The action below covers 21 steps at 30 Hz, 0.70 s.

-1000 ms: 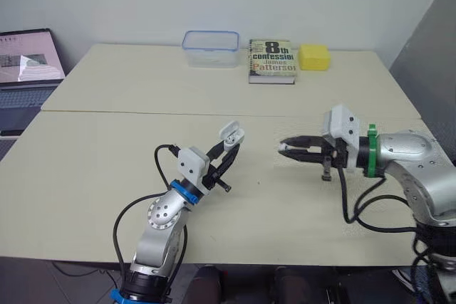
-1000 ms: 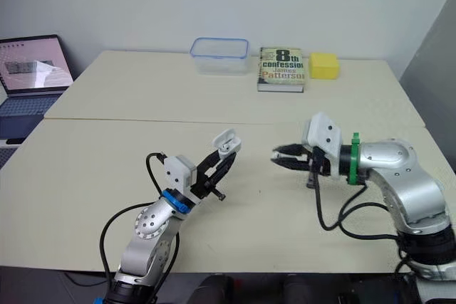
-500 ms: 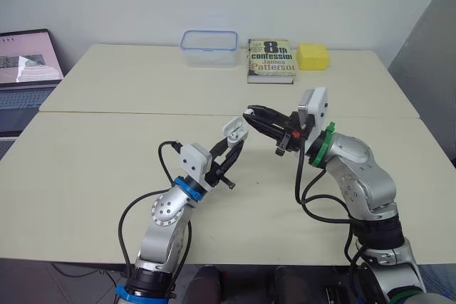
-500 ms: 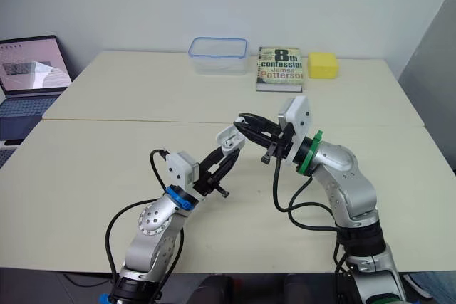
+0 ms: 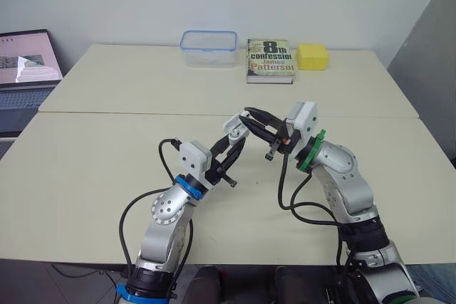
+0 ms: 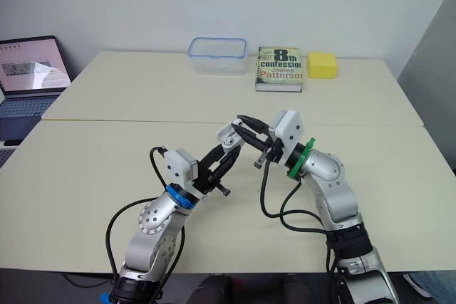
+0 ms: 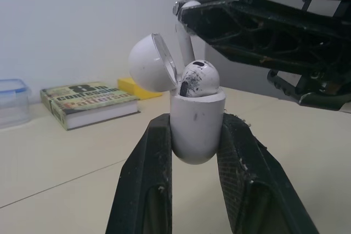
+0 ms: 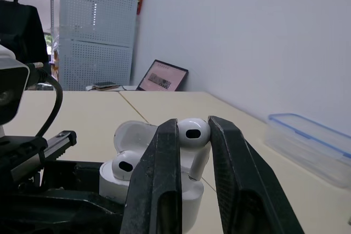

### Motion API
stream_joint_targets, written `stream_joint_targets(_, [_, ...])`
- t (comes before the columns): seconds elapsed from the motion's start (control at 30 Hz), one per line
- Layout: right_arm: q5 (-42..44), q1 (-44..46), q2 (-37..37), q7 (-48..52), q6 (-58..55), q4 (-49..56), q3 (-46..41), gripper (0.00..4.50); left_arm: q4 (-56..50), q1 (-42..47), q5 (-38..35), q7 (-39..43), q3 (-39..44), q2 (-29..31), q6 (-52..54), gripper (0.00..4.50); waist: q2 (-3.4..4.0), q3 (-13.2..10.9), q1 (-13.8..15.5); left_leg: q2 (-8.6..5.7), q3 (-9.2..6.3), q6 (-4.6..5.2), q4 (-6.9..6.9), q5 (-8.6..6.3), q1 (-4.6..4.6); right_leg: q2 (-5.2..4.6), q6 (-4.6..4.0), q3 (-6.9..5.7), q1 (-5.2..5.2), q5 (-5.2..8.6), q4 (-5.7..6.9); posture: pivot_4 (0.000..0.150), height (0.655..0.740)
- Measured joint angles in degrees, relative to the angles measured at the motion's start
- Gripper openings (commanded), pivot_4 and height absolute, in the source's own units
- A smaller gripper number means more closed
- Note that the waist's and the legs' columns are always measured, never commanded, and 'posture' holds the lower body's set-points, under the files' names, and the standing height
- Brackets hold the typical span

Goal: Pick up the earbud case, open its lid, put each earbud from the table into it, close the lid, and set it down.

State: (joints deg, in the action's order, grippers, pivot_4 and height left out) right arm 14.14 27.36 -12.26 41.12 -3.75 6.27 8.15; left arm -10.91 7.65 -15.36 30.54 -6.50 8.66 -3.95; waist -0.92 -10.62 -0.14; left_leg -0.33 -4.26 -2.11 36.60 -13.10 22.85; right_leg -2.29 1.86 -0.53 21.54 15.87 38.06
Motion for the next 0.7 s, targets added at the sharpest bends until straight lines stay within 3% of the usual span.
stream_joint_targets(0.7, [-2.1,-1.4,-0.9,0.2,5.0,-2.0,2.0,0.39,-0.3,-0.1,0.0,-0.1,-0.4,-0.1,1.2,0.75,0.01,0.0,0.0,0.0,0.0,0.0,-0.02,0.0,0.0,0.0,0.0,0.02,0.02,0.0,0.0,0.15,0.74])
